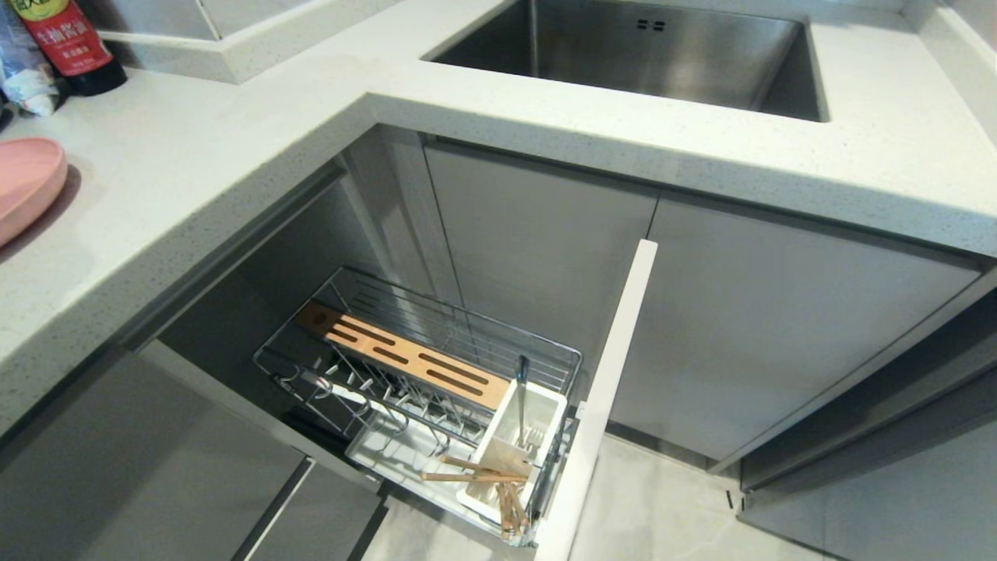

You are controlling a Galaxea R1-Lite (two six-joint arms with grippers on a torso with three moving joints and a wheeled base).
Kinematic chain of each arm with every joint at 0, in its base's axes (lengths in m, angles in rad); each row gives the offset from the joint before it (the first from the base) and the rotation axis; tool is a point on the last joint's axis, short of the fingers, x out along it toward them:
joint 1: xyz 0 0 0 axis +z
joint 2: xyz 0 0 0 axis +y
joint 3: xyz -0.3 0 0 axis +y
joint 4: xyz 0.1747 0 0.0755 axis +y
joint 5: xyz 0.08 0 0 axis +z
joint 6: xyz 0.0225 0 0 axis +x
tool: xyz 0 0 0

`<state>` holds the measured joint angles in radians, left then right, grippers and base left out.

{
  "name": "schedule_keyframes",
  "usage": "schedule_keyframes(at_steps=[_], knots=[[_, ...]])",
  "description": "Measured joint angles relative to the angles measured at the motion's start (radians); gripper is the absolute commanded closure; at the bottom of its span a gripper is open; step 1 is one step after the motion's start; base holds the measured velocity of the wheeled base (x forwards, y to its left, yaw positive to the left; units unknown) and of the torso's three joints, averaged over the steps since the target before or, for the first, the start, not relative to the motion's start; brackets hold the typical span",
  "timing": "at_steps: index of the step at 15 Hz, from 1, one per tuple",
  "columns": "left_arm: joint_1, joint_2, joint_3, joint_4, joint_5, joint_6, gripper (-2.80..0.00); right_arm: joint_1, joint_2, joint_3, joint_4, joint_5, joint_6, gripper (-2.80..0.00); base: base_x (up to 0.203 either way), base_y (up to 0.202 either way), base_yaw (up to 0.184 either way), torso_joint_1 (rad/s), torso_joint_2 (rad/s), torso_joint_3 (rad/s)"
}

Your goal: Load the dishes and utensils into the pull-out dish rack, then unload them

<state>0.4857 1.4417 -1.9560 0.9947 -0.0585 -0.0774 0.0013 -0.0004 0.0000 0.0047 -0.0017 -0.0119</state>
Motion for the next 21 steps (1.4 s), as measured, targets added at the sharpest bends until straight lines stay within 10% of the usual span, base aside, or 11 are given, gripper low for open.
schedule_keyframes(at_steps=[14, 15, 21], knots=[[-0.009, 0.052, -0.001, -0.009, 0.003, 0.033, 0.00, 0.000, 0.000, 0.000, 0.000, 0.000, 0.000, 0.00, 0.000, 0.000, 0.000, 0.000, 0.00, 0.000], [-0.009, 0.052, 0.000, -0.009, 0.004, 0.037, -2.80, 0.000, 0.000, 0.000, 0.000, 0.000, 0.000, 0.00, 0.000, 0.000, 0.000, 0.000, 0.00, 0.000], [-0.005, 0.045, 0.000, -0.013, 0.006, 0.037, -2.80, 0.000, 0.000, 0.000, 0.000, 0.000, 0.000, 0.00, 0.000, 0.000, 0.000, 0.000, 0.00, 0.000]])
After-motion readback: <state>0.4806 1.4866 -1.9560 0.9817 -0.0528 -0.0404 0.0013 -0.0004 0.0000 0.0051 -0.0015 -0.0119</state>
